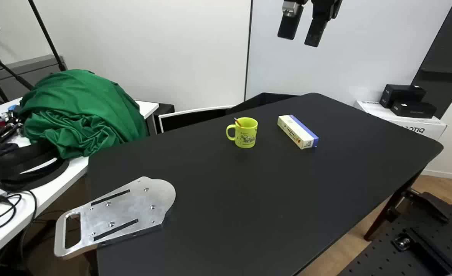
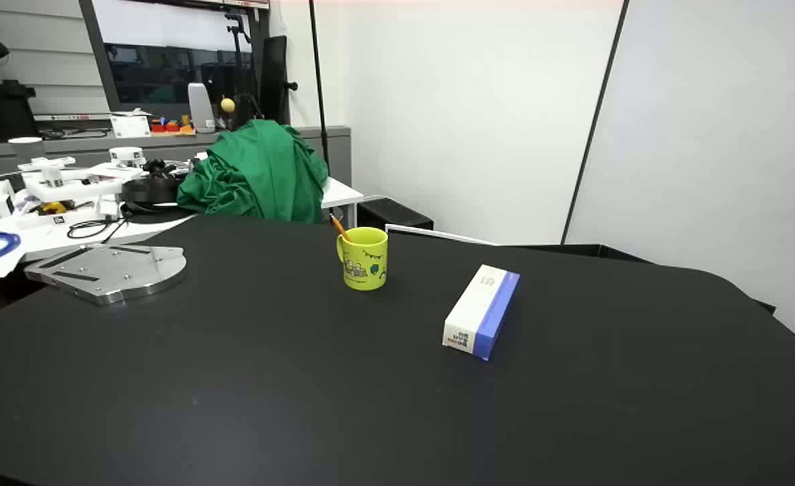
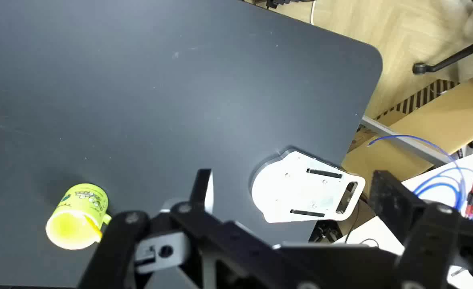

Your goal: Remove the orange object from the yellow mug

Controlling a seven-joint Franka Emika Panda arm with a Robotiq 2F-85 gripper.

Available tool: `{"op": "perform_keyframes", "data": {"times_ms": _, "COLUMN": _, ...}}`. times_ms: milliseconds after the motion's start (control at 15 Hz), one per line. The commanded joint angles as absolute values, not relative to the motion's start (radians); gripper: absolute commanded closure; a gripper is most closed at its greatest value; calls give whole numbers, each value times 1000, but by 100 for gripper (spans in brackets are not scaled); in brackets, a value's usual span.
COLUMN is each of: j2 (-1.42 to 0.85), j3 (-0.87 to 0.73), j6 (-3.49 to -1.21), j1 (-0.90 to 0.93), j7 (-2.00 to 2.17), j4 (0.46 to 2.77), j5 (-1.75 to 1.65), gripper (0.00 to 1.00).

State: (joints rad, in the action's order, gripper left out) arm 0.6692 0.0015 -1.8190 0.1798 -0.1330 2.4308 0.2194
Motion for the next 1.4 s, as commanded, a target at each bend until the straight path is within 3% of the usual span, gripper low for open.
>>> {"op": "perform_keyframes", "data": {"times_ms": 0, "j2": 668, "j3": 13, "j6": -1817, "j1": 164, "j7": -140, "j4": 2428, "j5": 227, "gripper": 0}}
{"op": "perform_keyframes", "data": {"times_ms": 533, "j2": 670, "j3": 13, "j6": -1818, "j1": 164, "j7": -140, "j4": 2428, "j5": 227, "gripper": 0}}
{"op": "perform_keyframes", "data": {"times_ms": 800, "j2": 615, "j3": 34, "j6": -1883, "j1": 119, "j7": -177, "j4": 2384, "j5": 72, "gripper": 0}}
{"op": "perform_keyframes", "data": {"times_ms": 1333, "j2": 263, "j3": 4, "j6": -1921, "j1": 36, "j7": -198, "j4": 2033, "j5": -134, "gripper": 0}}
